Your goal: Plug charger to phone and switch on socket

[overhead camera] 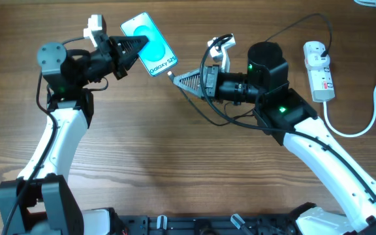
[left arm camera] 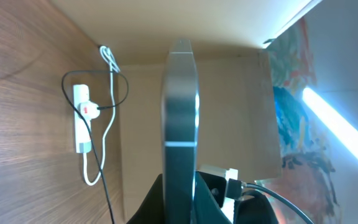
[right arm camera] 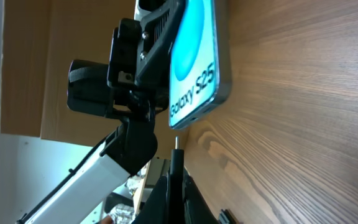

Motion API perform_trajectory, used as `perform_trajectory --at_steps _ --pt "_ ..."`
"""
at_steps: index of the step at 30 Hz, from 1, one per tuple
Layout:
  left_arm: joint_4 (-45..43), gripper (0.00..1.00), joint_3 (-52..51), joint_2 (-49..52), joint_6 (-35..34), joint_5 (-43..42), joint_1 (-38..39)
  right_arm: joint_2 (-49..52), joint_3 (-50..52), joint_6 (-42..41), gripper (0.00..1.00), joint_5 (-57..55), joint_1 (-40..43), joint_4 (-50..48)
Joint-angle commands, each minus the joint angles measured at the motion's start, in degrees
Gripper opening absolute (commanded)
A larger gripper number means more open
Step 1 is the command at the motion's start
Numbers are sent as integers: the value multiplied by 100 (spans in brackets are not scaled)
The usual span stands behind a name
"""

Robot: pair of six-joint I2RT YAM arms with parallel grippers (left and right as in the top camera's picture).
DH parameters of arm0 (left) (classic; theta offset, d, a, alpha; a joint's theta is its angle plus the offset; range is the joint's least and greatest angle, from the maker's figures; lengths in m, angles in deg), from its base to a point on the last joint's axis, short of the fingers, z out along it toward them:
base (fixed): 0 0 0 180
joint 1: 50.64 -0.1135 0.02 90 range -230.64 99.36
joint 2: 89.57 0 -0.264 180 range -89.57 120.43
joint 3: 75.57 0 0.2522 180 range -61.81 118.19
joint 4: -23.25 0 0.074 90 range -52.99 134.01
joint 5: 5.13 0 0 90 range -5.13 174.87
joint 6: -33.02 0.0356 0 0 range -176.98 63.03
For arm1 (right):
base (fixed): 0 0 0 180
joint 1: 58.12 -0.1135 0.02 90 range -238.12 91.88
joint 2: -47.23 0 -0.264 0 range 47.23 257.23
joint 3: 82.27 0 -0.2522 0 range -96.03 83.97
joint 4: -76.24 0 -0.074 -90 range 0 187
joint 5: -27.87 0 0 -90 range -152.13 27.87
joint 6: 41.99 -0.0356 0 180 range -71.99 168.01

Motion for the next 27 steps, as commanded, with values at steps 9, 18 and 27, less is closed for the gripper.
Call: perform_trajectory --at_steps 9,18,27 --pt "-339 4 7 -138 -328 -107 -31 251 -13 -83 4 411 26 -507" --pt "-376 4 7 -138 -332 -116 -133 256 -13 -409 4 138 26 -592" --pt "-1362 4 7 -138 -883 -184 -133 256 -13 -522 4 114 26 -815"
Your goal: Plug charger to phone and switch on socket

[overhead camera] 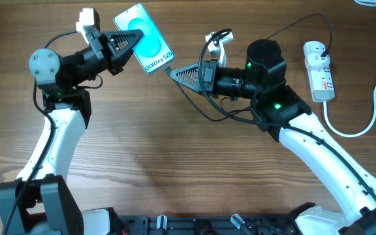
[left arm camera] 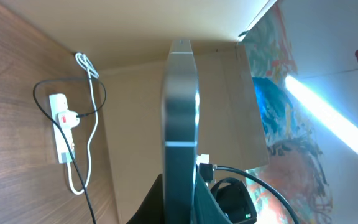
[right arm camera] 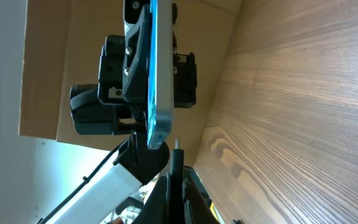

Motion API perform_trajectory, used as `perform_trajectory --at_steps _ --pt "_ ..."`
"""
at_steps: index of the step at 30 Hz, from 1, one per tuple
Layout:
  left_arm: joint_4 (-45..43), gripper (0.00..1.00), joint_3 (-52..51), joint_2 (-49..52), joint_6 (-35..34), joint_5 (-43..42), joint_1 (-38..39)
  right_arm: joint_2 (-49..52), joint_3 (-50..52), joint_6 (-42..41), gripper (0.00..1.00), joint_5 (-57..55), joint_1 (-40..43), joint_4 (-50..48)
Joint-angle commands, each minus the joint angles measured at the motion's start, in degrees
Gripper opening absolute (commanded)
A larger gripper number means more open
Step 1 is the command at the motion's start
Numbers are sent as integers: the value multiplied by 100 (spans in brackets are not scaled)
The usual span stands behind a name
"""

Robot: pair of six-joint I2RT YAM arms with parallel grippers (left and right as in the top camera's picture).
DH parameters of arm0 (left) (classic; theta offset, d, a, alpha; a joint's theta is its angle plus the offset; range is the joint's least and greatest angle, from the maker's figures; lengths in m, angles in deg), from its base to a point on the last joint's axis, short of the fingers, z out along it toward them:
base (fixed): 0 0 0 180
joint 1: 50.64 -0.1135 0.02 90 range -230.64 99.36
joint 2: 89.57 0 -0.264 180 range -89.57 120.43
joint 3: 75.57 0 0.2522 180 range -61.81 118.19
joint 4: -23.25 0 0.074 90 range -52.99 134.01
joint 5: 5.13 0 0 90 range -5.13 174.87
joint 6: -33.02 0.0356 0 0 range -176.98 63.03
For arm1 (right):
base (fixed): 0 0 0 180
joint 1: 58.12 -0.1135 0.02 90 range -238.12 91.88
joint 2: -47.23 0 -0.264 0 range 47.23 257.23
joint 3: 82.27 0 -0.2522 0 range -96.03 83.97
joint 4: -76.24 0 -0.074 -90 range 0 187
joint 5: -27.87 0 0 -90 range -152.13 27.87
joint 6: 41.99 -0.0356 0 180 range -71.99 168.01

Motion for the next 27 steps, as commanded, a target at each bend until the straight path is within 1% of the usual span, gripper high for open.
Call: perform_trajectory --at_steps 1,8,12,21,27 --pt "-59 4 17 -122 -79 -72 -22 20 -13 -105 4 101 24 -63" --pt "-59 4 17 -122 -81 -70 -22 20 -13 -74 4 680 24 -87" --pt "-59 4 17 -122 -81 -68 -22 20 -13 -61 4 774 24 -247" --pt "-61 4 17 -122 -81 -70 -22 20 -13 -131 4 310 57 -168" --pt "-61 4 17 -125 -83 -81 -22 20 -13 -125 4 201 55 -168"
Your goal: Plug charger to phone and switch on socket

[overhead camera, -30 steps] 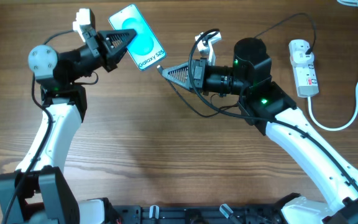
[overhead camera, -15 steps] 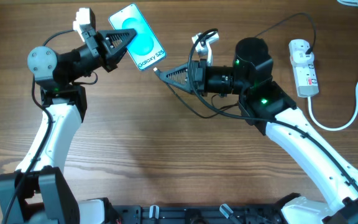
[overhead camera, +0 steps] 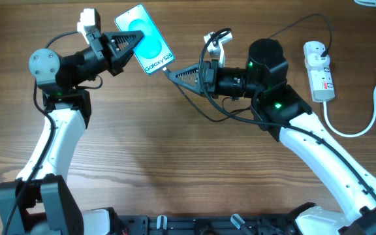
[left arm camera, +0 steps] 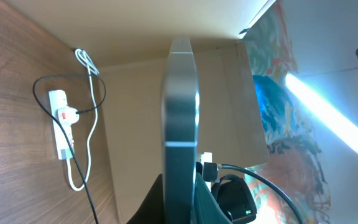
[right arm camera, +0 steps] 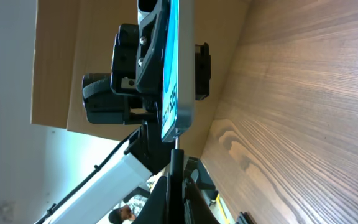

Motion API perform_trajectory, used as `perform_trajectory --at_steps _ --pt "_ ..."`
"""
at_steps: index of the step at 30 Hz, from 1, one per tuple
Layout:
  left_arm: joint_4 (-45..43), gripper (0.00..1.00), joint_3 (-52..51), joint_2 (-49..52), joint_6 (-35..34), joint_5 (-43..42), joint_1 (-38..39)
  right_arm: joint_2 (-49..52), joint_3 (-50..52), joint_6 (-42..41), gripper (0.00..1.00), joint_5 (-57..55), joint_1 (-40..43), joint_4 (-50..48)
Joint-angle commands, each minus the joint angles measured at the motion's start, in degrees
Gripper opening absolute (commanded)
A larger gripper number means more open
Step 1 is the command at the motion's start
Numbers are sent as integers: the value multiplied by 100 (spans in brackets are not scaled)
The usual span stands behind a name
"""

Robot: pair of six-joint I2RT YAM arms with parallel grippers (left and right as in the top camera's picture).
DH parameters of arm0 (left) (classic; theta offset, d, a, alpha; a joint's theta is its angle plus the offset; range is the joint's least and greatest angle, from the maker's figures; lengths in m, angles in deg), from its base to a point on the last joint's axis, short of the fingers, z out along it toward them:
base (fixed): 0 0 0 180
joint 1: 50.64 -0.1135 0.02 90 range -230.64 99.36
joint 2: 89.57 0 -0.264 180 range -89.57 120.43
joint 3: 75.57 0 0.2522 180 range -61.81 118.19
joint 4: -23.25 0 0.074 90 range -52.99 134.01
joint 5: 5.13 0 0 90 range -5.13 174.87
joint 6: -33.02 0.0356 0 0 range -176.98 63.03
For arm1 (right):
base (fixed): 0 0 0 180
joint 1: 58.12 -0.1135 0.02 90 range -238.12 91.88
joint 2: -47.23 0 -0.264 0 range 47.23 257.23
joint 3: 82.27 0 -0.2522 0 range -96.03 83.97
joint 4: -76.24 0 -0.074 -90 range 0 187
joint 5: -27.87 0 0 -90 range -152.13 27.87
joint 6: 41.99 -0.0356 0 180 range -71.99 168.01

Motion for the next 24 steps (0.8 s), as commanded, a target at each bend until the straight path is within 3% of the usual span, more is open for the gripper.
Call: perform_trajectory --at_steps 1,24 --pt "-63 4 17 -125 -48 -28 -22 11 -13 -17 4 -177 17 -11" --pt "-61 4 17 -125 -26 -50 -22 11 -13 -214 4 -114 0 -162"
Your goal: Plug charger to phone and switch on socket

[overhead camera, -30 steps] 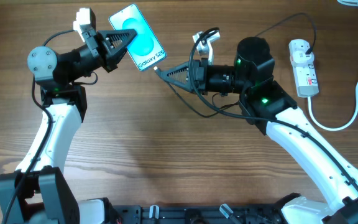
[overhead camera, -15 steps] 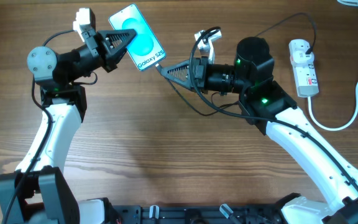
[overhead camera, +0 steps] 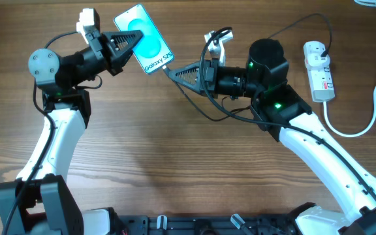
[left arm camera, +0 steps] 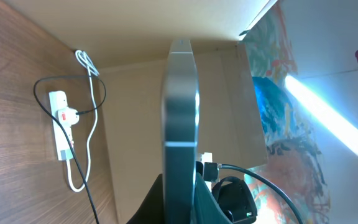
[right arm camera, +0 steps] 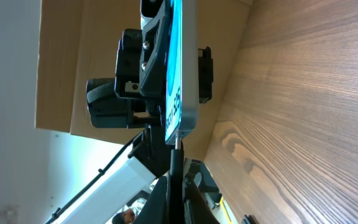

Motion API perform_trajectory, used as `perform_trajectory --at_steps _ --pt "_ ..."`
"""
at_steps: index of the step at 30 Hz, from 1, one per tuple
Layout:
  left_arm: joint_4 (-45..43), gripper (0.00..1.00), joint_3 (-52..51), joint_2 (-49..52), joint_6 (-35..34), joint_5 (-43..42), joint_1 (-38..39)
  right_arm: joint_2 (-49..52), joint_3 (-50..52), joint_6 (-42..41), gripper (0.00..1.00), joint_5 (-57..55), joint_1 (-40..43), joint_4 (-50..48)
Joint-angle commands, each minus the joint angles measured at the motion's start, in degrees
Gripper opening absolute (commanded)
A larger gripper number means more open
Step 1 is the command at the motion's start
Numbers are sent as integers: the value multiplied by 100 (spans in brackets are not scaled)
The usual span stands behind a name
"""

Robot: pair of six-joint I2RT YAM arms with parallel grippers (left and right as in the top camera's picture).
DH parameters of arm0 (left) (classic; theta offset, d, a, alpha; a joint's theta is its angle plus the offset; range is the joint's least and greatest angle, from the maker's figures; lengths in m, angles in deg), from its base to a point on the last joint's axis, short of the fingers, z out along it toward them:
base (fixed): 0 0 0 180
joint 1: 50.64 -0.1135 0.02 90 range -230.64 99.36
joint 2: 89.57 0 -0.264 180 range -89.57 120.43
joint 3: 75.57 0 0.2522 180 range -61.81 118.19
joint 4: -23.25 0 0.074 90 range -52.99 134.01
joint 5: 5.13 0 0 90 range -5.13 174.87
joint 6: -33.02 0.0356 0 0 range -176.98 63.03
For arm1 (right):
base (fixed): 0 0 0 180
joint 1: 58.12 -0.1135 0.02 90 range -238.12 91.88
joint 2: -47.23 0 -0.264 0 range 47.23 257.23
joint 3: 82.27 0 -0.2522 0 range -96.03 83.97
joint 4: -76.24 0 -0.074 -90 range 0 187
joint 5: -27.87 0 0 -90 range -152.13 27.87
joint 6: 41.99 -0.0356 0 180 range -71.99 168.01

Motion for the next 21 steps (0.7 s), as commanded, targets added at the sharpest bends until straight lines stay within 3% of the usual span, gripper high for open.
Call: perform_trajectory --at_steps 1,8,12,21 --pt "-63 4 17 -125 -9 -52 -15 11 -13 -20 4 -66 -2 -48" --pt "-63 4 17 -125 -9 -55 -15 184 -13 -61 4 -319 -114 24" --pt "-63 4 17 -125 -9 -46 -15 258 -13 -295 4 -55 -114 -334" --pt "-63 4 17 -125 -11 101 -17 245 -13 138 4 885 -44 -269"
